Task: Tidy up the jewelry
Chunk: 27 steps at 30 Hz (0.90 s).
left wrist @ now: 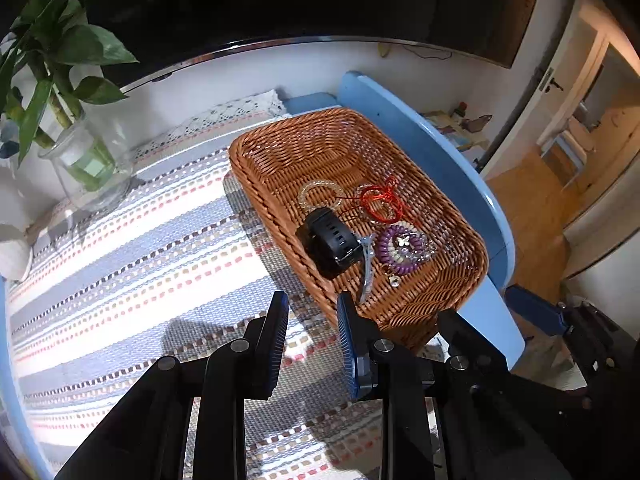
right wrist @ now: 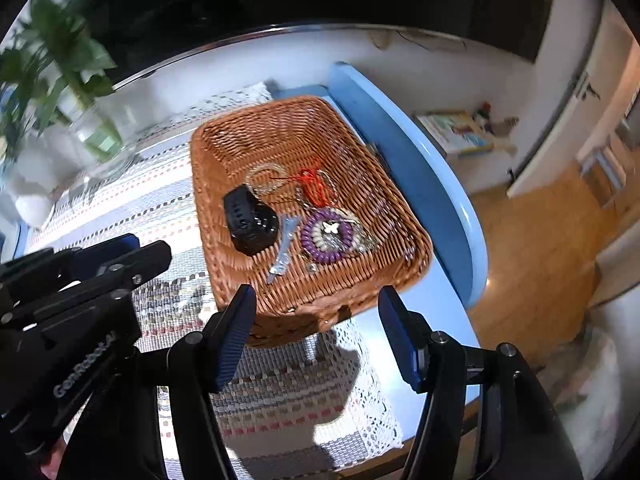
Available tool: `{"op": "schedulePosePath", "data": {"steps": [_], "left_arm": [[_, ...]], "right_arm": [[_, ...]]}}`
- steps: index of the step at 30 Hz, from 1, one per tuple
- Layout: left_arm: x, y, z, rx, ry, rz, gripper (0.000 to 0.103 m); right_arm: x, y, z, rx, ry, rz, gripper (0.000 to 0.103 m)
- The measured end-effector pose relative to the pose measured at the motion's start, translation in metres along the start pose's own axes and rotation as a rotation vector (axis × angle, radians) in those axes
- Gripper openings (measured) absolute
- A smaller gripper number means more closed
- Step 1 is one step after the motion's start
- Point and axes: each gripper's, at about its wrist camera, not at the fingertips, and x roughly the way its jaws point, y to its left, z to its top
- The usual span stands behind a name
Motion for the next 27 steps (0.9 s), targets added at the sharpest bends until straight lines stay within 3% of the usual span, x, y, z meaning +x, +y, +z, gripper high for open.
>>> {"op": "schedulePosePath", "data": {"steps": [9,27], "left_arm": [[0.0,0.005,0.001,0.004,0.006,0.01,0.025],[0.0,0.018,-0.005,0.003,0.004,0.038,0.025]], "right_arm": [[0.008,-0.012,0.003,0.067,0.074,0.034,0.065],[0.01,0.0,0.005,0.036,0.071,0.028,0.065]]}}
